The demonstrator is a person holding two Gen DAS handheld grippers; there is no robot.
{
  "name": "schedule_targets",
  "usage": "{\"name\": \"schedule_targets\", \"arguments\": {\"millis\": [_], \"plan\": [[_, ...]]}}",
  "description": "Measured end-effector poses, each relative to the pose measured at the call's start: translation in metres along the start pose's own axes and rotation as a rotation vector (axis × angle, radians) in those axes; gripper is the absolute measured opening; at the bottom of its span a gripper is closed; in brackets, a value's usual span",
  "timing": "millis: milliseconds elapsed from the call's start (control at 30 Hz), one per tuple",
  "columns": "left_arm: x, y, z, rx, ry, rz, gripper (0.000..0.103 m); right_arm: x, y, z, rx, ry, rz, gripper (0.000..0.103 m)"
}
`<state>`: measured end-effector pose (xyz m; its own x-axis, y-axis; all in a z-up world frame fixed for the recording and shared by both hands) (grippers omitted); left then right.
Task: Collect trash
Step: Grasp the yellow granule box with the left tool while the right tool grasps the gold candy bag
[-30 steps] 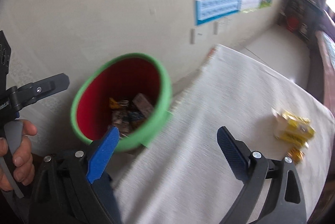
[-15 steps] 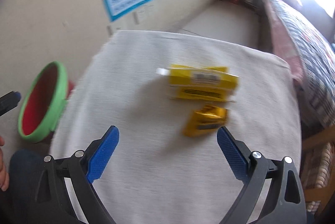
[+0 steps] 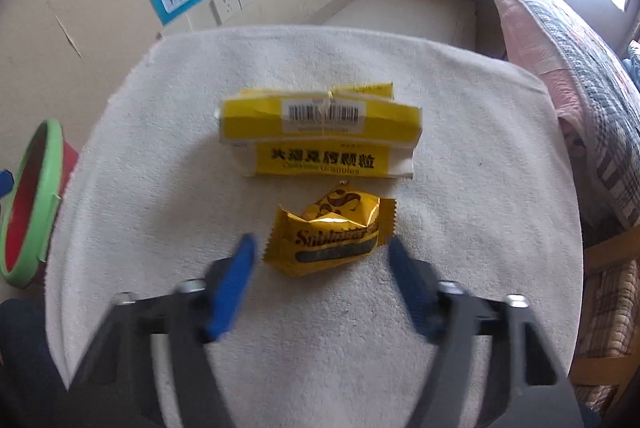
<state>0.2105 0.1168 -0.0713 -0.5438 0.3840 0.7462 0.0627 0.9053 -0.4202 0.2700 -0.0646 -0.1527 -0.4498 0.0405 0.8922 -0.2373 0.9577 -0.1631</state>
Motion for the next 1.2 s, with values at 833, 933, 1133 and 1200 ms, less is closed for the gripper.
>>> {"name": "schedule_targets", "arguments": {"millis": [833,933,1133,1200], "plan": [[-0.158,-0.094,-0.049,-0.436,0.279,-0.046,0.097,0.02,-0.089,0.002,-0.054,-0.021,-0.057,0.016],[-0.175,-0.094,-0.051,-0.494,0.33,-0.065,0.097,0.019,-0.096,0.006,-0.062,-0.018,-0.061,0.016],[-0.195,-0.095,-0.052,-0.529,0.412,-0.041,0.091,0.014,-0.096,0.012,-0.071,-0.003,-0.075,0.016],[-0.201,-0.093,-0.05,-0.518,0.435,-0.026,0.085,0.014,-0.093,0.012,-0.073,-0.002,-0.083,0.016]]}}
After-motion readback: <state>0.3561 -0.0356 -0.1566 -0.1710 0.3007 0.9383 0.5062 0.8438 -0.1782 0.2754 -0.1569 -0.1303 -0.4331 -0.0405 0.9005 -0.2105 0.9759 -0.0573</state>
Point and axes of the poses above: each gripper's, at about its wrist camera, not at the fingertips, and x roughly against the way its jaws point, y to its left, z to its underside, the point moved 7 cm from there along -x, roughly the way its jaws point, and after that the axes turned 12 degrees about z, right-handed, at the moved point
